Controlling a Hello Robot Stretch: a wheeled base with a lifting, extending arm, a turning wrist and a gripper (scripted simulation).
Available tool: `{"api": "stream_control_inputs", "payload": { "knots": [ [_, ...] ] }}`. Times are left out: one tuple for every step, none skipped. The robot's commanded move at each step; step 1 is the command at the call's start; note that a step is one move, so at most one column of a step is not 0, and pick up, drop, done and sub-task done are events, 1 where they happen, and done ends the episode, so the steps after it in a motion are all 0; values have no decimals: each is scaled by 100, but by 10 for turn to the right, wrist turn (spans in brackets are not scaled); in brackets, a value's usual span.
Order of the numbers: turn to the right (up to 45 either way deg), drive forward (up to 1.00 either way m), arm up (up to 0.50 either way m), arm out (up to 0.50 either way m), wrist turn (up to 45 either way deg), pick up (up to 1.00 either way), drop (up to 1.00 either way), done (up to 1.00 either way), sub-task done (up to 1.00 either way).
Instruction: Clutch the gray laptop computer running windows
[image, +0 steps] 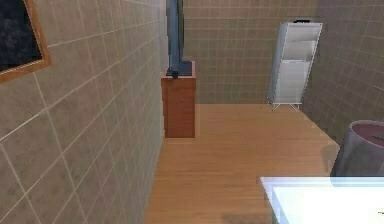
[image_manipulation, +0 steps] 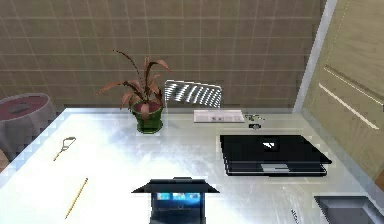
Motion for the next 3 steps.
{"api": "stream_control_inputs", "payload": {
  "knots": [
    [0, 0, 0, 0, 0, 100, 0, 0, 0],
    [0, 0, 10, 0, 0, 0, 0, 0, 0],
    [0, 0, 0, 0, 0, 0, 0, 100, 0]
  ]
}}
